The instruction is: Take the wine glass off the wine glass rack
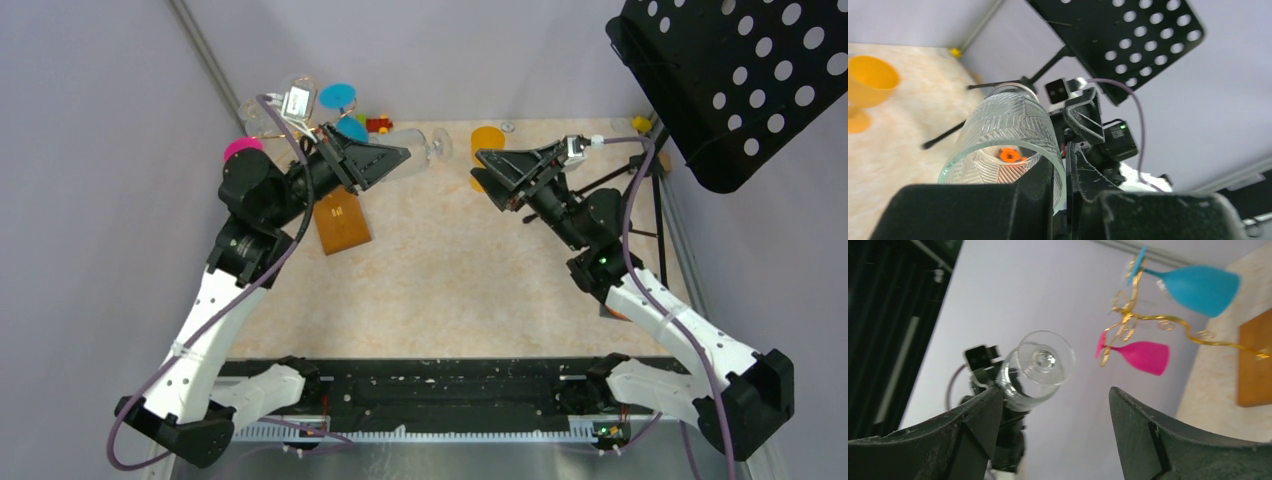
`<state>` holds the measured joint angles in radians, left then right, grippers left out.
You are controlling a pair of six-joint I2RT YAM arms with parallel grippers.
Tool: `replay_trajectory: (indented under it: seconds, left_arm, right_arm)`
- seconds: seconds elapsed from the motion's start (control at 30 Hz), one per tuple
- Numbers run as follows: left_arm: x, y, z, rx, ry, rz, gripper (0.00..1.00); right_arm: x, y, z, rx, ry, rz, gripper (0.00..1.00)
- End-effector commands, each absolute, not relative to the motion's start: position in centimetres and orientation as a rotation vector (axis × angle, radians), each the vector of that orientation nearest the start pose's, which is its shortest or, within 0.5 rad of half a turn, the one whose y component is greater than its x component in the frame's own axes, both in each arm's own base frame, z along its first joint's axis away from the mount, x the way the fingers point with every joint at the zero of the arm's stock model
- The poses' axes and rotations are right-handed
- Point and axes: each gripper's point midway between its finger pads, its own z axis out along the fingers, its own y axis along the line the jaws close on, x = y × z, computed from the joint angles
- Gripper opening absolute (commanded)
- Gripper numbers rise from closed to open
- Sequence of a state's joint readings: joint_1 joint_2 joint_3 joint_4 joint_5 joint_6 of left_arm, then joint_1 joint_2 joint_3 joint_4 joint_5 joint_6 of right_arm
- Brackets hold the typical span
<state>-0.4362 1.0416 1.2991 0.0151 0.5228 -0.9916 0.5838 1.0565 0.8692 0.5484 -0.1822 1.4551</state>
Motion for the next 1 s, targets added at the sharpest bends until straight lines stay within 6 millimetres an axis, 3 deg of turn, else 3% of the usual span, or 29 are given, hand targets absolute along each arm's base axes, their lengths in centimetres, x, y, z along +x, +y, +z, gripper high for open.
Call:
replay_trajectory:
  seconds: [0.0,0.1,0.27,0.43,0.73,0.97]
  left_arm:
    - [25.6,-22.0,46.3,0.162,1.663,-1.156,0.00]
    - [26.1,-21.5,45.2,0.176,1.758,-1.044,0.00]
    - [26.3,-21.4,44.2,0.194,1.810,-0.941,0.00]
    - [28.0,-22.7,40.8,0.205,1.959,-0.796,0.00]
    - [33.9,-26.8,35.6,0.254,2.161,-0.534,0.00]
    - [39.5,-30.3,30.9,0.235,2.267,-0.416,0.00]
  right_arm:
    - [28.6,25.2,38.4,0.426,1.526,1.533,0.78]
    - [28.7,24.8,35.6,0.396,1.595,1.427,0.76]
    - [28.0,23.7,32.6,0.362,1.680,1.302,0.74]
    - [27.6,22.3,30.0,0.375,1.745,1.188,0.73]
    - [26.5,20.7,27.1,0.360,1.845,1.063,0.73]
    - [25.5,18.3,26.5,0.386,1.855,0.953,0.72]
